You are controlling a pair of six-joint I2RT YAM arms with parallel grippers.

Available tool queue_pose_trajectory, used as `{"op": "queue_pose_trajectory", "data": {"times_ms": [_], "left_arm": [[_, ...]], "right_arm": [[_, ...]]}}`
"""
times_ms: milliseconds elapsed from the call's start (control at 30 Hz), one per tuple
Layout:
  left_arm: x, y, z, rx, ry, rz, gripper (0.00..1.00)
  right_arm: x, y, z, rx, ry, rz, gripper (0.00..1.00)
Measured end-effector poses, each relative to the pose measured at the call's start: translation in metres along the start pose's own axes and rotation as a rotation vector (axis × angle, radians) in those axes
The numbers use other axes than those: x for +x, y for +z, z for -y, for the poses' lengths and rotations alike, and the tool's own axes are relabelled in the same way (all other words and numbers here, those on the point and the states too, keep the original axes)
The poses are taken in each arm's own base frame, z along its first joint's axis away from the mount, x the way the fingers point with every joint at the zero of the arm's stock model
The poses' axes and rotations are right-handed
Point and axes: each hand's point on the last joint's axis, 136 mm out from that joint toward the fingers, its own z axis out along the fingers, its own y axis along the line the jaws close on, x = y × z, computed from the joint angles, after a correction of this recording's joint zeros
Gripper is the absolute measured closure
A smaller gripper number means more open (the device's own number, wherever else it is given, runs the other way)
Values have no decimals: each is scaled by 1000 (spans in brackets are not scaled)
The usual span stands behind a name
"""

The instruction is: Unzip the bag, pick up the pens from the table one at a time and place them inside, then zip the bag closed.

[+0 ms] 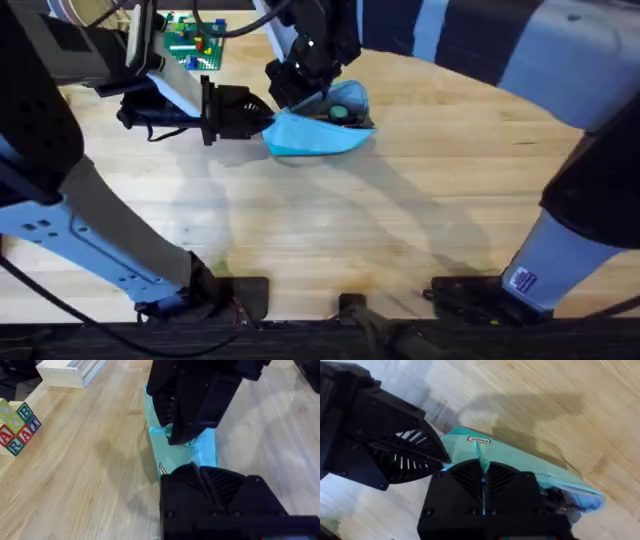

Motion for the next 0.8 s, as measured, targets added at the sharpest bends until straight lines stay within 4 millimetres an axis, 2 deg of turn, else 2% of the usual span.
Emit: {"op": "queue_pose_trajectory", "data": {"times_ms": [233,533,800], "left_arm": [[-6,1,-2,-13,1,35,959],[-9,2,-1,-11,-10,44,959],[-10,3,-1,-8,-12,48,959]], "right_arm": [[-6,-17,4,20,1,34,972],[-2,-18,8,40,2,18,971],[5,-19,33,57,48,-18,971]]}}
